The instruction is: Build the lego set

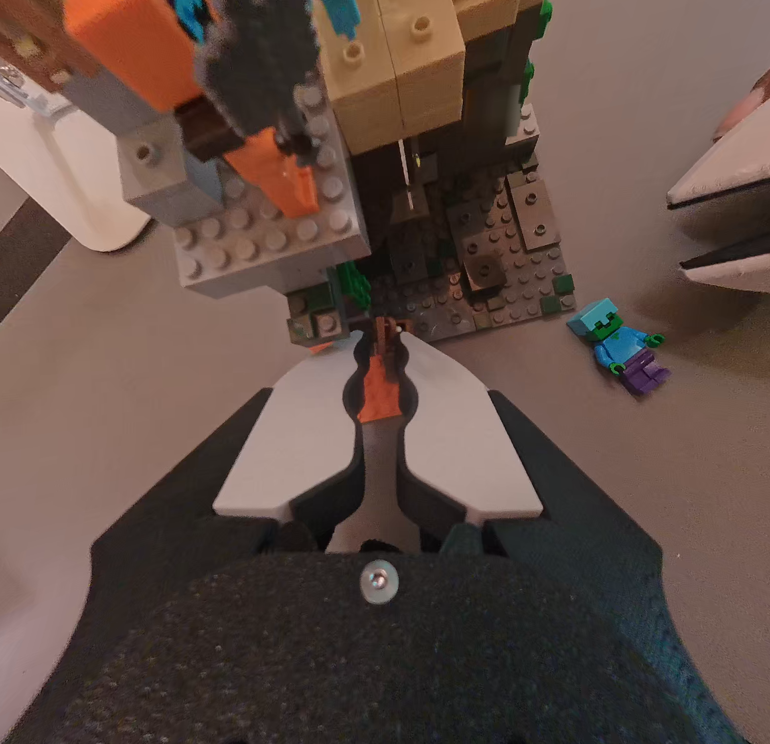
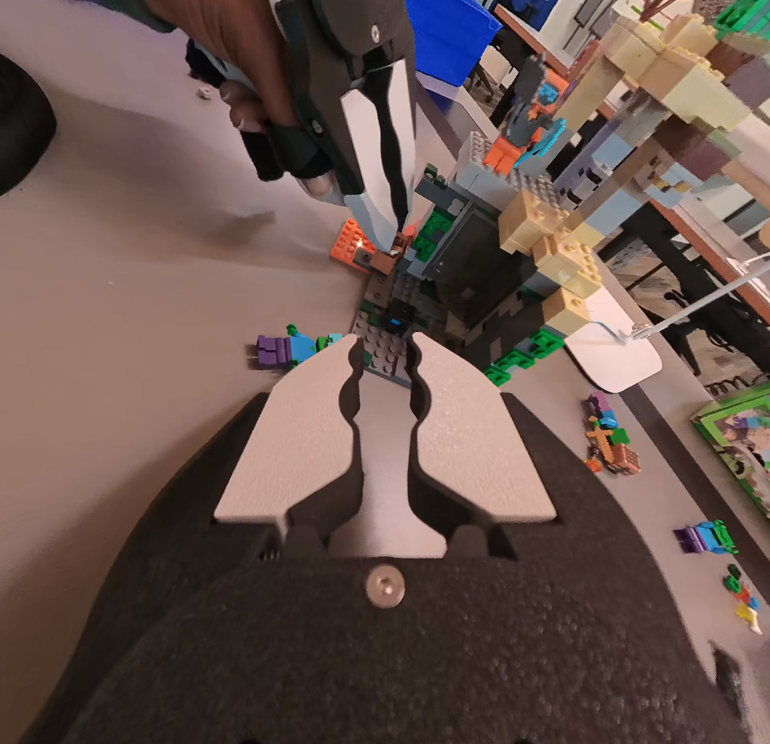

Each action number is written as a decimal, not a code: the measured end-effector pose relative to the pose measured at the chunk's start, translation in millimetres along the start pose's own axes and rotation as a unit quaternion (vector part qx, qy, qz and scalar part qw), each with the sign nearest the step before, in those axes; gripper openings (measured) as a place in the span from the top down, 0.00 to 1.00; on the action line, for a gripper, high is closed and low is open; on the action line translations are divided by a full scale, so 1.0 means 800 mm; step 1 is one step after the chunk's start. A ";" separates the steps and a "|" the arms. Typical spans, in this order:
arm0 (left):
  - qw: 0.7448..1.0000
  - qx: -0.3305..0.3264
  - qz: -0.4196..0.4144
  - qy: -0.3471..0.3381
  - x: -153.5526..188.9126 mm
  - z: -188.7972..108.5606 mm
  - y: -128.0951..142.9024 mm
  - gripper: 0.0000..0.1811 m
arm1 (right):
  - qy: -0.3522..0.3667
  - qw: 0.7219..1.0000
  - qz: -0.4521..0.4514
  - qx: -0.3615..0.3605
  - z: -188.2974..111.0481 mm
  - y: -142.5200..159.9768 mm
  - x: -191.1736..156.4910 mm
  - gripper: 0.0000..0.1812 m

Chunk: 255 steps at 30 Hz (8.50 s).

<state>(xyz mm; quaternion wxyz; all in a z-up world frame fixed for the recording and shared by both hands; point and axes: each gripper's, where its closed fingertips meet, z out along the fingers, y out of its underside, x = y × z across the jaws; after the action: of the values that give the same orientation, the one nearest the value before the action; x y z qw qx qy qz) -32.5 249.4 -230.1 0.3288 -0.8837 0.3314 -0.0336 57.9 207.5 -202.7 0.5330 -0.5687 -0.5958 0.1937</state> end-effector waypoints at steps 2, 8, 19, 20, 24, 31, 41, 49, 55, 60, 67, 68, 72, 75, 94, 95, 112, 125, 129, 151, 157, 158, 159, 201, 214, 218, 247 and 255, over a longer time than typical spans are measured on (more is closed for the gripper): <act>1.000 0.003 -0.002 0.002 0.001 0.001 0.001 0.94 | 0.001 1.000 0.008 0.001 0.000 0.000 0.002 0.89; 1.000 0.016 -0.011 0.004 0.002 -0.006 0.001 0.92 | -0.002 1.000 0.028 0.001 0.001 0.001 0.003 0.89; 0.992 0.117 -0.051 0.009 0.009 -0.044 -0.005 0.96 | 0.036 0.990 0.135 0.023 0.000 -0.018 0.027 0.90; 0.990 0.128 -0.056 0.009 0.011 -0.047 -0.006 0.98 | 0.045 0.987 0.150 0.025 -0.001 -0.021 0.033 0.89; 0.985 0.164 -0.061 -0.005 0.016 -0.052 -0.010 1.00 | 0.081 0.976 0.196 0.042 -0.005 -0.042 0.056 0.92; 0.977 0.206 -0.054 -0.033 0.017 -0.058 -0.016 1.00 | 0.118 0.966 0.227 0.030 0.003 -0.072 0.081 1.00; 0.976 0.203 -0.063 -0.053 -0.004 -0.056 0.005 1.00 | 0.036 0.965 0.209 -0.155 0.103 -0.024 0.000 0.84; 0.978 0.185 -0.068 -0.063 -0.024 -0.045 0.031 1.00 | 0.047 0.961 0.163 -0.218 0.124 -0.010 0.002 0.88; 0.980 0.182 -0.065 -0.050 -0.020 -0.041 0.032 1.00 | 0.032 0.957 0.117 -0.264 0.128 -0.006 -0.005 0.88; 0.981 0.178 -0.063 -0.041 -0.018 -0.039 0.032 1.00 | 0.025 0.950 0.101 -0.295 0.129 -0.001 -0.003 0.91; 0.985 0.168 -0.033 -0.006 -0.014 -0.025 0.025 1.00 | 0.016 0.942 0.092 -0.323 0.127 0.002 0.001 0.91; 0.986 0.168 -0.024 0.001 -0.013 -0.023 0.022 1.00 | 0.013 0.940 0.094 -0.326 0.127 0.003 0.001 0.91; 0.989 0.146 0.012 0.012 -0.015 -0.010 0.019 1.00 | 0.006 0.936 0.096 -0.339 0.127 0.004 0.003 0.91; 0.988 0.148 0.027 0.027 -0.015 -0.006 0.014 1.00 | 0.003 0.932 0.105 -0.347 0.127 0.005 0.004 0.91; 0.980 0.145 0.105 0.084 0.001 0.004 0.016 0.97 | -0.007 0.915 0.144 -0.376 0.129 0.006 0.002 0.91; 0.979 0.146 0.110 0.086 0.001 0.004 0.015 0.97 | -0.009 0.915 0.144 -0.377 0.130 0.006 0.002 0.91; 0.974 0.143 0.154 0.080 -0.008 0.010 0.017 0.98 | -0.008 0.897 0.162 -0.410 0.137 0.005 0.001 0.91; 0.977 0.139 0.144 0.067 -0.019 0.011 0.020 0.99 | 0.025 0.904 0.183 -0.386 0.148 0.001 0.005 0.91; 0.978 0.147 0.120 0.081 -0.021 0.004 0.020 0.98 | 0.030 0.909 0.204 -0.363 0.142 -0.001 0.004 0.86; 0.982 0.139 0.106 0.064 -0.036 0.005 0.030 1.00 | 0.022 0.925 0.167 -0.341 0.115 0.012 0.003 0.87; 0.982 0.141 0.106 0.062 -0.036 0.004 0.030 1.00 | 0.027 0.923 0.160 -0.350 0.125 0.008 0.011 0.91; 0.982 0.142 0.104 0.062 -0.037 0.004 0.029 1.00 | 0.028 0.921 0.159 -0.355 0.126 0.007 0.012 0.91; 0.983 0.142 0.102 0.064 -0.037 0.004 0.029 1.00 | 0.026 0.918 0.161 -0.363 0.127 0.008 0.011 0.91; 0.981 0.151 0.090 0.080 -0.035 0.001 0.024 1.00 | 0.036 0.863 0.346 -0.367 0.118 0.026 0.015 0.98; 0.982 0.152 0.081 0.080 -0.038 0.001 0.024 1.00 | 0.036 0.907 0.319 -0.274 0.126 -0.026 0.016 0.99; 0.982 0.152 0.082 0.078 -0.038 0.000 0.025 1.00 | 0.031 0.910 0.303 -0.283 0.140 -0.025 0.010 0.99; 0.983 0.150 0.076 0.079 -0.038 0.001 0.027 1.00 | 0.163 0.918 0.165 -0.320 0.136 -0.003 0.044 1.00; 0.984 0.146 0.072 0.075 -0.040 0.002 0.028 1.00 | 0.164 0.922 0.165 -0.310 0.147 -0.001 0.040 1.00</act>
<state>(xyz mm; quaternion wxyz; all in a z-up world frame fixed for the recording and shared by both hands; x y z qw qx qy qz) -69.2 257.0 -239.7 0.4299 -0.7953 0.4090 -0.1239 -36.7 279.7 -230.8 0.3808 -0.8195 -0.4281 -0.0107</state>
